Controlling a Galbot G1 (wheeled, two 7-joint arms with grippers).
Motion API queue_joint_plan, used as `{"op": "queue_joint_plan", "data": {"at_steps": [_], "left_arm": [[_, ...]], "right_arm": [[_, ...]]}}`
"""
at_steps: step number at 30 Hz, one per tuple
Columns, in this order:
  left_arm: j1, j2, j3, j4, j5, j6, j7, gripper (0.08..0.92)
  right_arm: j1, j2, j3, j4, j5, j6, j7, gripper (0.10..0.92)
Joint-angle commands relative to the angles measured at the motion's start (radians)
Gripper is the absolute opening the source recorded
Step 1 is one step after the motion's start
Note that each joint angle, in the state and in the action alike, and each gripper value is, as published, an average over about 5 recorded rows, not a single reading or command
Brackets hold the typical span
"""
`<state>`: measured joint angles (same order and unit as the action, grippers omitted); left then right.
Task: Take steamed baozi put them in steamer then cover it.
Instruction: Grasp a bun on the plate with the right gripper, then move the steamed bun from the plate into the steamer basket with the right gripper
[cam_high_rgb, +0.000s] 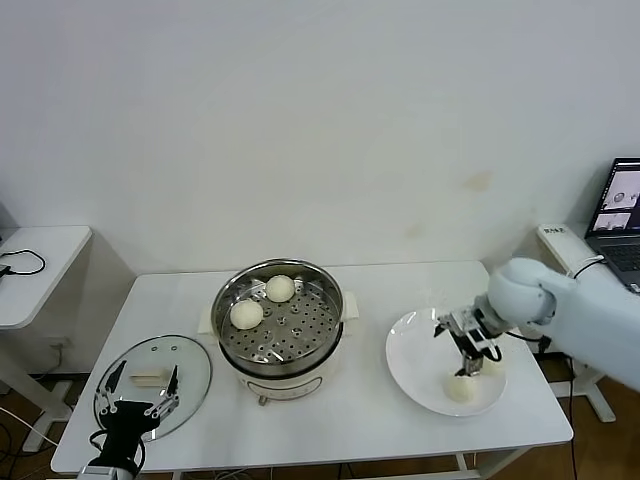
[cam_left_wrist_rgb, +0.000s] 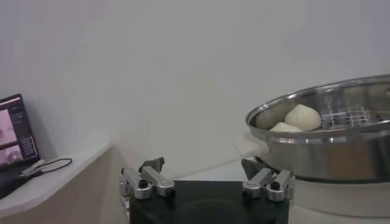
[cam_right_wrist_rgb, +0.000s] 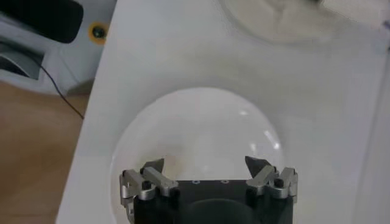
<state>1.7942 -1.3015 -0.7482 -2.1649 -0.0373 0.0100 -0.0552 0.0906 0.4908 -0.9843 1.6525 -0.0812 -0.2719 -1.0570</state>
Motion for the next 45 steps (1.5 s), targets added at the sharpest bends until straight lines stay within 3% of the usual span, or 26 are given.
{"op": "queue_joint_plan", "data": {"at_steps": [1,17,34,45], "left_arm": [[0.001,0.002,0.0,0.002,0.004,0.002,0.0,0.823],[-0.008,0.004,-0.005,0.011,0.001,0.005,0.001,0.823],[-0.006,-0.001,-0.005,0.008,0.002,0.004,0.0,0.823],[-0.009,0.004,-0.007,0.009,-0.002,0.002,0.001,0.823]], "right_arm": [[-0.228,-0.027,0.153,-0.054,-0.093,0.014,0.004,0.823],[-0.271,0.048,0.181,-0.149,-0.113,0.011,0.018,0.812],[-0.258,0.073,0.191,-0.169,-0.11,0.009,0.001,0.64],[-0.013,0.051,0.153,-0.159,-0.019,0.018,-0.086,0.633]]}}
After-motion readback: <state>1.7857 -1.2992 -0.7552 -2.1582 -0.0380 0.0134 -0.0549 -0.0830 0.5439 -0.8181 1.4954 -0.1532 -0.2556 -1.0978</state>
